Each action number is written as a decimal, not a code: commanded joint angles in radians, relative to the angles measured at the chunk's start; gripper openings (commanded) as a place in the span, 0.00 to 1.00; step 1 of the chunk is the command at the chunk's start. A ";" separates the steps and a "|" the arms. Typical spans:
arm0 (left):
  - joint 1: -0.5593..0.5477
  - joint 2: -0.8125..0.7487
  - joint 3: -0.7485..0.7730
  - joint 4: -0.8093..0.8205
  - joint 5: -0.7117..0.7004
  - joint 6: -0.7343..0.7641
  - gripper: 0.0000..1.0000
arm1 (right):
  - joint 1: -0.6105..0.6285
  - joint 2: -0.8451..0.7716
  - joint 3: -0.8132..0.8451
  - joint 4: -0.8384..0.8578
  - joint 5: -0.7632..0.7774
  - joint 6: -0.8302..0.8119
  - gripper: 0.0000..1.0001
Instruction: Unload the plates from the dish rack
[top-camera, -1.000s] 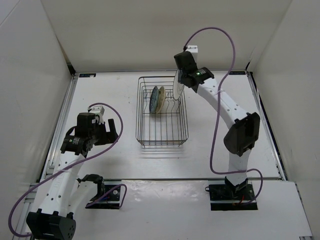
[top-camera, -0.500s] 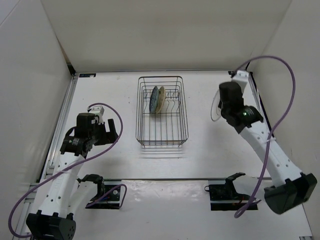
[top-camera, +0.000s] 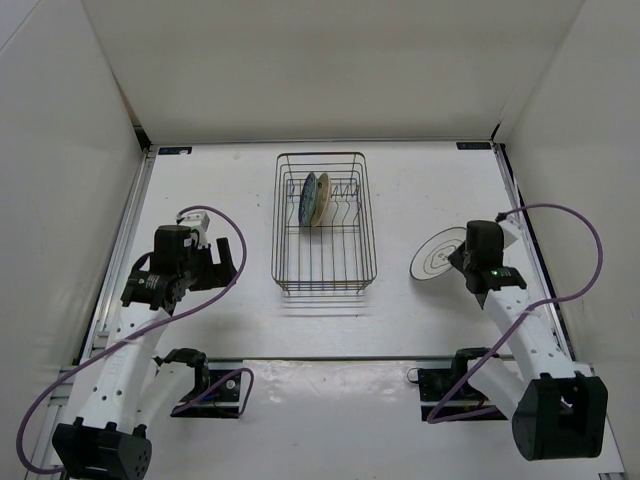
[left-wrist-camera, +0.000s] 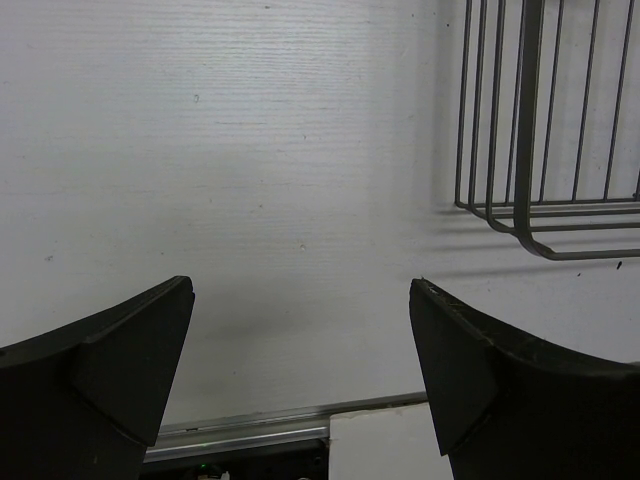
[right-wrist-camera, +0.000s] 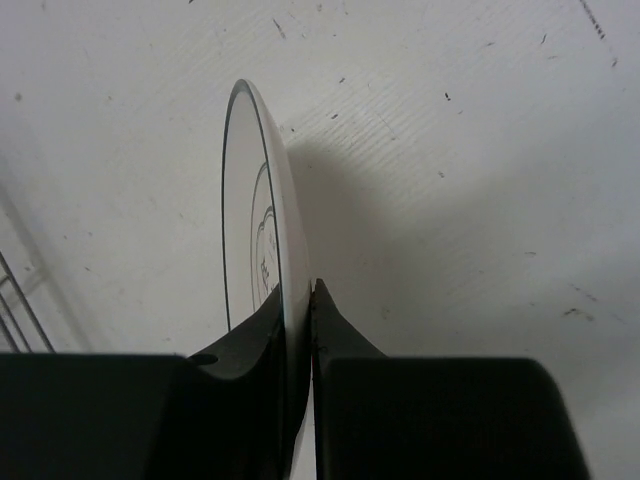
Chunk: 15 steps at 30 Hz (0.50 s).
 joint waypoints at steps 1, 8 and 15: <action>-0.009 -0.006 0.005 0.004 0.013 0.001 1.00 | -0.040 -0.004 -0.115 0.068 -0.054 0.080 0.00; -0.012 0.008 0.007 0.004 0.024 0.000 1.00 | -0.109 0.068 -0.182 0.034 -0.090 0.119 0.00; -0.012 0.006 0.005 0.006 0.022 0.000 1.00 | -0.160 0.053 -0.211 -0.018 -0.133 0.139 0.00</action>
